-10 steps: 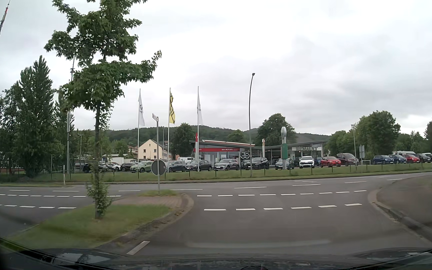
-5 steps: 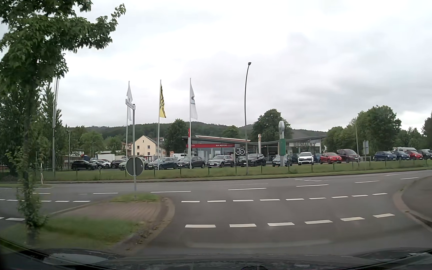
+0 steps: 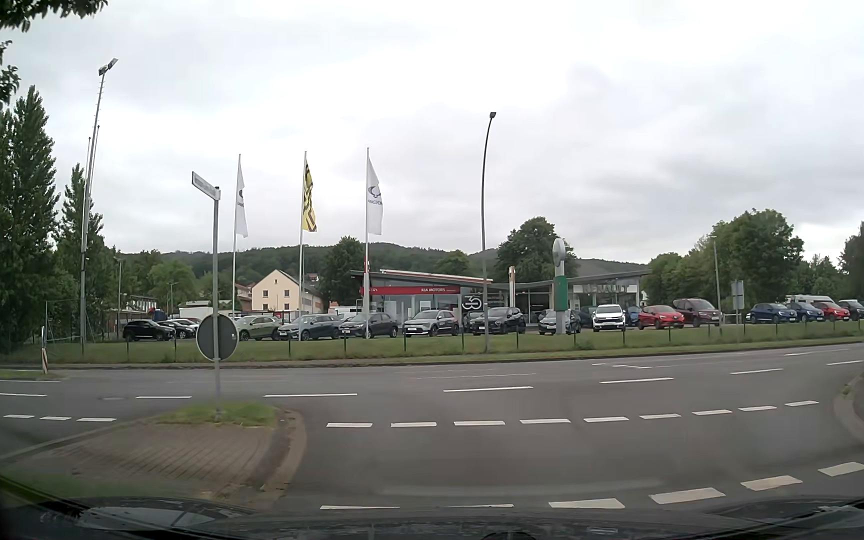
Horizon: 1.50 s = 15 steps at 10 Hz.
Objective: Follow the waypoints while adhering to traffic rules and regulations
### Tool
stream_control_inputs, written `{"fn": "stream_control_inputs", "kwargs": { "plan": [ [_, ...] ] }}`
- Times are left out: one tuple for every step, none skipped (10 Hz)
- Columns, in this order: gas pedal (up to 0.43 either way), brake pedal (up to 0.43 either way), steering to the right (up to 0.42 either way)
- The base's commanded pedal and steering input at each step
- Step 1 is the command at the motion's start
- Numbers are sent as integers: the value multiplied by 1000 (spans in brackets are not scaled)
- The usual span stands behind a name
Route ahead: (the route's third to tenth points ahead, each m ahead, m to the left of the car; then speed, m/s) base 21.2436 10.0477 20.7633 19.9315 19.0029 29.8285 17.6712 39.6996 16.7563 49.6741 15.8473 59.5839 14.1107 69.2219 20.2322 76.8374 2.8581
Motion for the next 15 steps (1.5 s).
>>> {"fn": "stream_control_inputs", "kwargs": {
  "plan": [
    [0, 98, 34],
    [0, 73, 33],
    [0, 61, 31],
    [0, 55, 30],
    [0, 24, 29],
    [0, 0, 28],
    [0, 0, 24],
    [0, 0, 20],
    [0, 0, 12],
    [0, 0, 7],
    [0, 0, 4],
    [59, 0, 2],
    [59, 0, 0],
    [79, 0, 0],
    [87, 0, 0]
  ]
}}
